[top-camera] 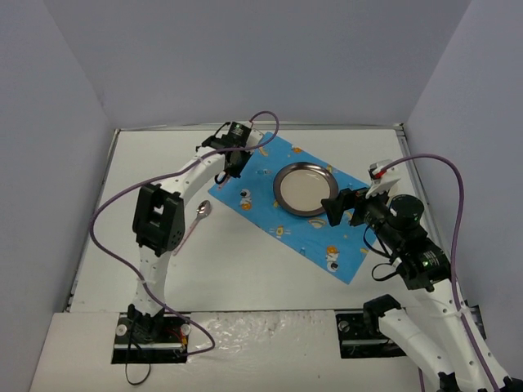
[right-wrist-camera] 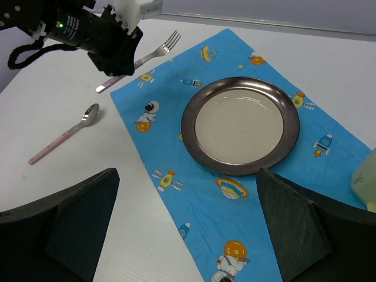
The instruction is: Set the dinner table for one person
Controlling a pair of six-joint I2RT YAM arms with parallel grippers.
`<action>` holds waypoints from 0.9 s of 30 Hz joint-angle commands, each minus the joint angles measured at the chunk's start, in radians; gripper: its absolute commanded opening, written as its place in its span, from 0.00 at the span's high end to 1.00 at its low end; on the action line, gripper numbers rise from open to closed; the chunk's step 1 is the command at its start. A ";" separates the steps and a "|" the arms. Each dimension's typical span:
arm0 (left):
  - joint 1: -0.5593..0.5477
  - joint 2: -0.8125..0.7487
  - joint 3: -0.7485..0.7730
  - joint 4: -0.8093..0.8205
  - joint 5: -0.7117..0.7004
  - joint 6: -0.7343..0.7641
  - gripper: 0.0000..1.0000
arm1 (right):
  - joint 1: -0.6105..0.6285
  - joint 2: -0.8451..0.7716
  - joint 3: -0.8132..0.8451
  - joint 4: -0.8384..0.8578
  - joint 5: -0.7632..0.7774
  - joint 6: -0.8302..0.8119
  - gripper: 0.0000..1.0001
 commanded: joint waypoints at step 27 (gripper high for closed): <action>-0.007 0.226 0.217 0.159 0.111 0.001 1.00 | 0.006 0.097 0.016 0.047 0.052 0.027 0.00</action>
